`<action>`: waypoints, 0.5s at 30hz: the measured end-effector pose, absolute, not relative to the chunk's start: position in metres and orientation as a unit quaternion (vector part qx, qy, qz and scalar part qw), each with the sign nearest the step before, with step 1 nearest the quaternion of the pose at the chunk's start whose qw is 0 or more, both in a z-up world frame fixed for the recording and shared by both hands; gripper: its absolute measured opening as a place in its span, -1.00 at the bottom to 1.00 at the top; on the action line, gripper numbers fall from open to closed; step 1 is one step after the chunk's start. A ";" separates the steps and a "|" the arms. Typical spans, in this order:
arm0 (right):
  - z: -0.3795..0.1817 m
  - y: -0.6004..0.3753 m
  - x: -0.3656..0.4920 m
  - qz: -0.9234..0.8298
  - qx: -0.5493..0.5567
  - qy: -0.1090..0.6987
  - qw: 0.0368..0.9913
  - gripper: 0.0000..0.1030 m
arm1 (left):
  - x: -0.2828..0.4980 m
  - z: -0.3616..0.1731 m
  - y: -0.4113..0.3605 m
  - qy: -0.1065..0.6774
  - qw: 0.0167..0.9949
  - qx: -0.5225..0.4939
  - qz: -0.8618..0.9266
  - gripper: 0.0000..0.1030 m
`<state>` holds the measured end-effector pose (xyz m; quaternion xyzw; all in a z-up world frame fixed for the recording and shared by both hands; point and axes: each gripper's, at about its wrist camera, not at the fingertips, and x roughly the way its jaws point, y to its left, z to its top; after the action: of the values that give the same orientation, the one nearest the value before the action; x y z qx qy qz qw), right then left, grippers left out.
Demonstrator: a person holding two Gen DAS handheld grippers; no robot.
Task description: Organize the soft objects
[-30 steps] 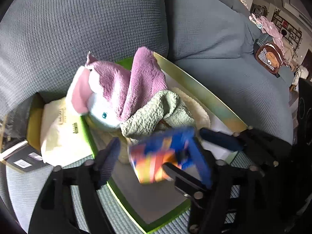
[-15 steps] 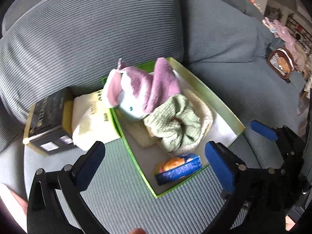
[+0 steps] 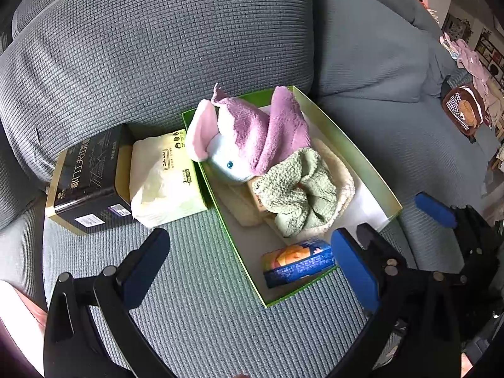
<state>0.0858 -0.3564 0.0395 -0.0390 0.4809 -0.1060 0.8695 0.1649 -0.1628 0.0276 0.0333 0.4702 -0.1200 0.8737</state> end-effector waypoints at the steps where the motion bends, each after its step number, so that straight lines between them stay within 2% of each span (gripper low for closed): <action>1: 0.040 -0.357 0.087 -0.107 -0.041 0.480 0.870 0.69 | 0.166 0.027 -0.163 0.471 0.873 0.034 -0.118 0.97; 15: 0.045 -0.358 0.090 -0.114 -0.037 0.477 0.870 0.69 | 0.171 0.022 -0.163 0.474 0.871 0.029 -0.125 0.97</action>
<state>0.0895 -0.3576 0.0447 -0.0370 0.4775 -0.1143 0.8704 0.1711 -0.1634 0.0222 0.0294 0.4741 -0.1249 0.8711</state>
